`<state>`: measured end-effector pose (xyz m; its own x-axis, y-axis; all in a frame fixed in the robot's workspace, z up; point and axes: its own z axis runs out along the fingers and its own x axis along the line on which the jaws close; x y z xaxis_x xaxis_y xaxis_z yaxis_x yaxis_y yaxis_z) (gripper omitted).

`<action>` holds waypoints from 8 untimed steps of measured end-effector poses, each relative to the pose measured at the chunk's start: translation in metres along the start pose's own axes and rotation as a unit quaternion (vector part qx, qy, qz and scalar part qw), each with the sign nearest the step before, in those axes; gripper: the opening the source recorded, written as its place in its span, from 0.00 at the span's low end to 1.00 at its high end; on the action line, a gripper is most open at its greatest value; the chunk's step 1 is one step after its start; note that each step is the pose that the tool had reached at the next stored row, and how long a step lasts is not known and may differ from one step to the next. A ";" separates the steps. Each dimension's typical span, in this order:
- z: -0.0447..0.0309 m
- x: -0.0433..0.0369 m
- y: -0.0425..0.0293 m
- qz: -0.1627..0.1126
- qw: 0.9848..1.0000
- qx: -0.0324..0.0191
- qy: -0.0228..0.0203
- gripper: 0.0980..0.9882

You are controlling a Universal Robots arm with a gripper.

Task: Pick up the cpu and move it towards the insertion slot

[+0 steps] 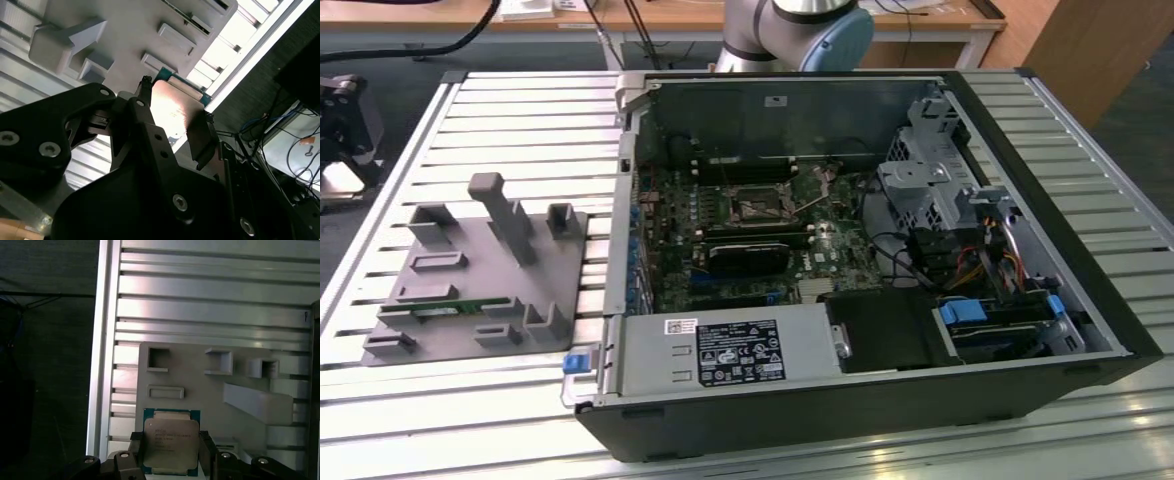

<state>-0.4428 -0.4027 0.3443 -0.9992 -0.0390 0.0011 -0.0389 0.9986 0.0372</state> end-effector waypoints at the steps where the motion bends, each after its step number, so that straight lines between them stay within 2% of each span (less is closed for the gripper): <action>1: -0.0027 0.0000 0.0001 0.000 1.000 0.000 0.000 0.49; 8: -0.0239 0.0000 0.0009 0.000 1.000 0.000 0.000 0.49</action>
<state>-0.4428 -0.4027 0.3682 -0.9992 -0.0390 0.0012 -0.0389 0.9986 0.0371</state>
